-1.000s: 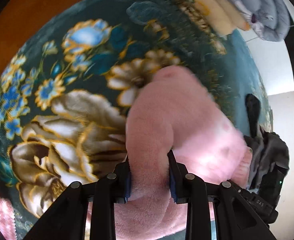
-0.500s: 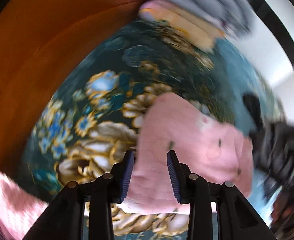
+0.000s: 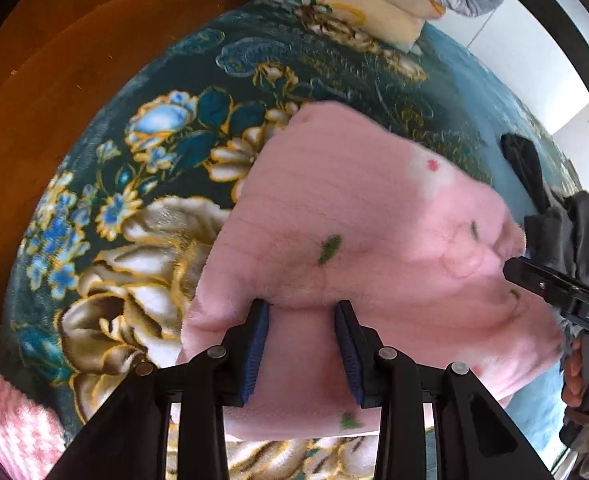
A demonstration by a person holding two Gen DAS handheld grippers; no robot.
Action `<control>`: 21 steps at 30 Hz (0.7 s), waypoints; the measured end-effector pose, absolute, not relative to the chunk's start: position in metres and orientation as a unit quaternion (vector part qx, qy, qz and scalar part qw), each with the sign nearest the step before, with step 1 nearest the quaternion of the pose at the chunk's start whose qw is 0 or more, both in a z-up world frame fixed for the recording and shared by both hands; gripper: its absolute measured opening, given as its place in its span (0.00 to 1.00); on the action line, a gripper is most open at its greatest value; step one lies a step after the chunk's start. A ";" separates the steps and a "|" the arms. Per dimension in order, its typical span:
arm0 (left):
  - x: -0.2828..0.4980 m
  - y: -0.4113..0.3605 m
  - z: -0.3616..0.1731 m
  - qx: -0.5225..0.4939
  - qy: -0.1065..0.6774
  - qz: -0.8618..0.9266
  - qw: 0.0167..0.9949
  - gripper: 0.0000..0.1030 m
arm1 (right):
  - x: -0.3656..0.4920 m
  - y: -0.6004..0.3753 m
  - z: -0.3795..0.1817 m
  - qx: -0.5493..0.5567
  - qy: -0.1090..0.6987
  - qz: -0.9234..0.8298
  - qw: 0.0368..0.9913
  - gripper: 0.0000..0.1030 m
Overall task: Fold clothes
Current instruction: 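Lower the folded jacket onto the bed and open both grippers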
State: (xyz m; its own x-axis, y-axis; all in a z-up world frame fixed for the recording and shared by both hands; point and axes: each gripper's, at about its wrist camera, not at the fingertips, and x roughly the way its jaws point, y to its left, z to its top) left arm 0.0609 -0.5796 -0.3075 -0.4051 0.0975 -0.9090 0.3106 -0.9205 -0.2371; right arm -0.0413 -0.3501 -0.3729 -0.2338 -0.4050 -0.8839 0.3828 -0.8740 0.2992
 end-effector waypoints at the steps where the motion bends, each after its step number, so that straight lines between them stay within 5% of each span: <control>1: 0.064 -0.577 -0.300 0.535 0.188 -0.821 0.068 0.37 | -0.038 -0.348 -0.365 0.561 -0.013 -0.788 0.255 0.63; 21: 0.129 -0.489 -0.286 0.523 0.139 -0.827 0.154 0.37 | 0.069 -0.290 -0.340 0.531 -0.027 -0.793 0.297 0.63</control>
